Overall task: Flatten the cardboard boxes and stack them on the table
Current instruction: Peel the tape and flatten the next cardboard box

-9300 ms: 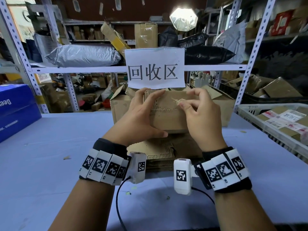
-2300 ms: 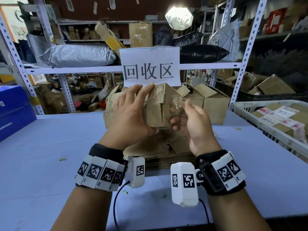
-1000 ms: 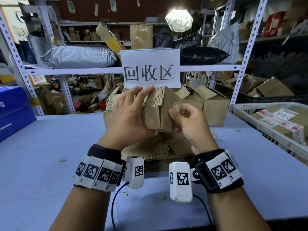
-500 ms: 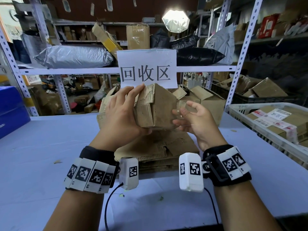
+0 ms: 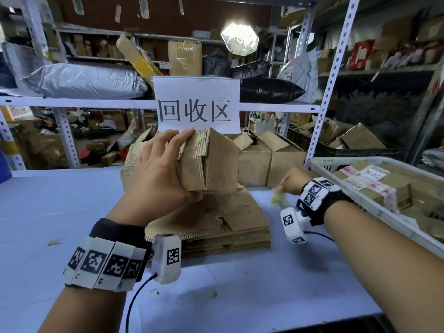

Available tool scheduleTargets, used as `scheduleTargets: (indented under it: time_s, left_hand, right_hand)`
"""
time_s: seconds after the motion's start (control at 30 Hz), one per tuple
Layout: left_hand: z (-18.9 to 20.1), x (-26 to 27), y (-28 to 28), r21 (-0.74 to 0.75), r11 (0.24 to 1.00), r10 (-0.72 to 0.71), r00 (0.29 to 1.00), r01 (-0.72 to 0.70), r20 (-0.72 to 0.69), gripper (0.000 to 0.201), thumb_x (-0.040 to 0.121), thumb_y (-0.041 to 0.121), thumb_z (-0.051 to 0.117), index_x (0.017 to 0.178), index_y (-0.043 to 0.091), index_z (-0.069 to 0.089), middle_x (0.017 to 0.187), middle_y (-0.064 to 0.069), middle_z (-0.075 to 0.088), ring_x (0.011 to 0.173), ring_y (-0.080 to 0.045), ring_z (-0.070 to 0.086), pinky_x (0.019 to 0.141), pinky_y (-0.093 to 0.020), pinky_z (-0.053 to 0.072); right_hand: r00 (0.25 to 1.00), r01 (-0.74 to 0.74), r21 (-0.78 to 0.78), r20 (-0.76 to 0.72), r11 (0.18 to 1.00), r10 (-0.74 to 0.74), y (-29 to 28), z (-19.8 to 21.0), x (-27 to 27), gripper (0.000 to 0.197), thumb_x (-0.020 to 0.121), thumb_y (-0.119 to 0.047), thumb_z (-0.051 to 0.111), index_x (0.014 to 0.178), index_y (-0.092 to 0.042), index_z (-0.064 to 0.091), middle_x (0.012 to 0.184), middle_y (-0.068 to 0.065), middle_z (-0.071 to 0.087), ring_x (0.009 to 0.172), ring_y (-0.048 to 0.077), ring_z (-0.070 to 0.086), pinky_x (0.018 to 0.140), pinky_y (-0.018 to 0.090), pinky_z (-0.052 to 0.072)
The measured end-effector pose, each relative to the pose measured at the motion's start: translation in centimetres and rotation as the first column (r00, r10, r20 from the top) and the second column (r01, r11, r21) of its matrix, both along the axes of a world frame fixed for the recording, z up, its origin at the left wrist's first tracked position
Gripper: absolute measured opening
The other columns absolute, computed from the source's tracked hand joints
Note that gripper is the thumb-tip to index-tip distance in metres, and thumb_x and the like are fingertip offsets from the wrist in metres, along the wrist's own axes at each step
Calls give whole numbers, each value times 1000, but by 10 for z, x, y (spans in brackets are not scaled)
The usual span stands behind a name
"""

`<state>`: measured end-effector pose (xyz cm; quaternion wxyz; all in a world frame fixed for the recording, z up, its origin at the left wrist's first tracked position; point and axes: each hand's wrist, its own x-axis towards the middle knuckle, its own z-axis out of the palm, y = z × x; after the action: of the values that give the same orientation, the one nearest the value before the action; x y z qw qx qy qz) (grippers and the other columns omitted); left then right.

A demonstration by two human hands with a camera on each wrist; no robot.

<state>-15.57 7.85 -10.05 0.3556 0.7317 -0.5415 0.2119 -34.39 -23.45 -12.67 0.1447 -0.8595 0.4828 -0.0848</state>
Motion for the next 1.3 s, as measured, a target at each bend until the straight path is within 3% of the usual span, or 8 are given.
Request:
scheduleTargets:
  time_s: [0.3,0.43,0.53,0.7,0.8,0.9,1.07,1.3]
  left_hand:
    - [2,1,-1,13,1000,-20,1000,20,-1,122,47,62,75,156,43,24,156,4,31,142,-28,27,116,-45,22]
    - [3,0,-1,23,1000,-21,1000,21,8,122,47,65,72,157,39,26,157,2,32,145,-29,28,119,-47,22]
    - [5,-1,-1,26,1000,-12,1000,12,5,123,47,63,73,158,37,27,158,1,32,147,-29,27,119,-48,21]
    - [7,0,-1,8,1000,-16,999,17,-28,123,46,68,68,157,40,24,159,0,32,148,-28,26,120,-46,21]
    - [5,7,0,-21,1000,4,998,-5,-61,127,49,61,86,157,44,20,160,1,30,149,-26,25,119,-41,18]
    - [3,8,0,-37,999,16,1000,-16,-20,125,48,68,78,156,42,21,160,-2,32,149,-27,28,117,-40,19]
    - [0,9,7,-14,1000,-23,999,22,-43,127,48,69,76,158,42,19,162,0,27,151,-24,22,122,-46,18]
    - [9,24,31,-132,991,-58,947,17,-315,121,60,86,58,158,46,1,167,3,14,156,-20,5,125,-57,8]
  right_hand:
    - [984,2,-185,-177,983,-35,11,-3,14,25,92,-9,50,67,-11,53,71,9,53,67,27,52,63,34,43]
    - [999,48,-398,9,916,-48,39,18,12,18,85,-11,54,68,-13,58,69,5,56,62,26,51,72,31,46]
    - [948,-61,-415,260,908,183,69,40,12,29,88,-19,58,115,-25,69,105,0,71,88,22,65,81,34,54]
    - [621,-636,-129,500,761,604,128,64,19,91,81,-9,73,151,-42,25,155,-12,33,121,-1,48,87,15,48]
    - [606,-675,-161,435,720,666,149,60,22,117,73,-27,86,151,-53,3,160,-25,12,148,9,16,116,37,28]
    - [634,-614,-310,354,726,687,162,55,32,133,65,-43,90,154,-48,-7,162,-24,3,152,15,3,121,48,13]
    - [653,-555,-397,335,731,679,169,52,38,131,60,-48,88,156,-45,-2,153,-23,15,144,23,15,116,53,24]
    - [522,-502,-432,540,749,661,162,58,24,122,55,-41,93,149,-49,16,147,-21,27,136,11,30,111,44,35]
